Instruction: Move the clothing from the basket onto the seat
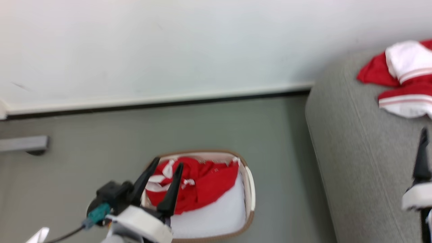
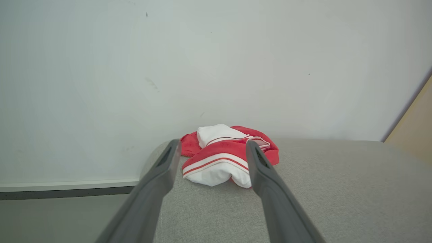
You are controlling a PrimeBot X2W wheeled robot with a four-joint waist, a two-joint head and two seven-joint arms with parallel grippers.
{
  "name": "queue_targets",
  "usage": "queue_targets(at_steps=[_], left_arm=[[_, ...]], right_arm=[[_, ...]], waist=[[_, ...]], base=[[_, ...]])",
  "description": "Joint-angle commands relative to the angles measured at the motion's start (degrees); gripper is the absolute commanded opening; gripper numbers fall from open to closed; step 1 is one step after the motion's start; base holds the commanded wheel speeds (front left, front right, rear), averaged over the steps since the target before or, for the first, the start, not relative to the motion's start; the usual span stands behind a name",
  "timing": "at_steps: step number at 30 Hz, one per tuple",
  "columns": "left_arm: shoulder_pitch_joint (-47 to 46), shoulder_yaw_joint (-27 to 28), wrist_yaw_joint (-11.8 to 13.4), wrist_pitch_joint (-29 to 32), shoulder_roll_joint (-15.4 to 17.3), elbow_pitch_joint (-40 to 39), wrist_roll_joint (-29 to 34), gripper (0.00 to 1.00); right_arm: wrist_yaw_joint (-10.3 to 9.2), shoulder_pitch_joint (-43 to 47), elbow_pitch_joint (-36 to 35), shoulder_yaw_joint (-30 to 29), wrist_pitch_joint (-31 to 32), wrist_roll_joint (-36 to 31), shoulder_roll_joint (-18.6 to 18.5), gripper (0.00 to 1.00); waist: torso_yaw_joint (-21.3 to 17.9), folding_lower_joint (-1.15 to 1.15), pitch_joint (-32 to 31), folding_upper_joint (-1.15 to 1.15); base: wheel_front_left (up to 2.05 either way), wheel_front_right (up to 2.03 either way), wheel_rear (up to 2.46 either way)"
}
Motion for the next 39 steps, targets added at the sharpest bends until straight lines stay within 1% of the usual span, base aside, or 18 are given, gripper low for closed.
queue_targets(at_steps=[1, 4, 6, 8, 11, 14, 17, 24, 31, 39], left_arm=[[2.7, 1.3, 0.0, 0.0, -0.8, 0.6, 1.3, 1.00], [6.2, 5.2, -0.6, 0.0, -3.1, 1.8, 3.7, 1.00], [8.5, 7.5, -0.9, 0.0, -4.2, 2.7, 5.6, 1.00], [10.8, 10.3, -1.3, 0.0, -5.8, 3.3, 7.2, 1.00], [13.4, 14.0, -2.2, 0.0, -7.5, 4.3, 9.7, 1.00], [15.8, 17.3, -3.3, 0.0, -9.0, 5.6, 11.8, 1.00], [17.5, 20.0, -4.4, 0.0, -10.1, 7.0, 14.2, 1.00], [19.8, 25.0, -7.1, 0.0, -12.7, 9.0, 17.7, 1.00], [19.4, 27.5, -8.7, 0.0, -14.5, 9.9, 19.9, 1.00], [19.0, 28.9, -9.9, 0.0, -15.5, 9.9, 21.5, 1.00]], right_arm=[[-0.16, 2.6, -0.1, 1.4, -0.3, 2.6, 0.0, 1.00], [-0.16, 7.0, 0.4, 6.2, -0.7, 7.1, 0.0, 1.00], [-0.16, 9.7, 1.3, 9.3, -0.9, 8.9, 0.0, 1.00], [-0.16, 12.0, 2.5, 11.6, -1.4, 9.6, -0.1, 1.00], [-0.16, 14.5, 4.5, 14.8, -1.8, 11.6, -0.1, 1.00], [-0.16, 16.8, 6.1, 17.6, -2.2, 12.3, -0.1, 1.00], [-0.16, 18.8, 5.6, 18.4, -2.2, 13.2, -0.1, 1.00], [-0.16, 21.9, 6.4, 20.5, -2.2, 14.3, -0.1, 1.00], [-0.16, 21.5, 6.6, 20.5, -2.2, 14.0, -0.1, 1.00], [-0.16, 20.6, 6.1, 20.9, -2.2, 14.2, -0.1, 1.00]], waist=[[3.4, 0.03, -5.5, 0.00], [5.1, 0.03, -8.4, 0.00], [6.1, 0.03, -10.1, 0.00], [6.9, 0.03, -11.7, 0.00], [7.9, 0.03, -12.7, 0.00], [8.2, 0.03, -13.6, 0.00], [8.2, 0.03, -14.4, 0.00], [7.6, 0.03, -15.6, 0.00], [7.5, 0.03, -15.8, 0.00], [6.5, 0.03, -15.3, 0.00]], base=[[0.00, 0.00, 0.00], [0.00, 0.00, 0.00], [0.00, 0.00, 0.00], [0.00, 0.00, 0.00], [0.00, 0.00, 0.00], [0.00, 0.00, 0.00], [0.00, 0.00, 0.00], [0.00, 0.00, 0.00], [0.00, 0.00, 0.00], [0.00, 0.00, 0.00]])
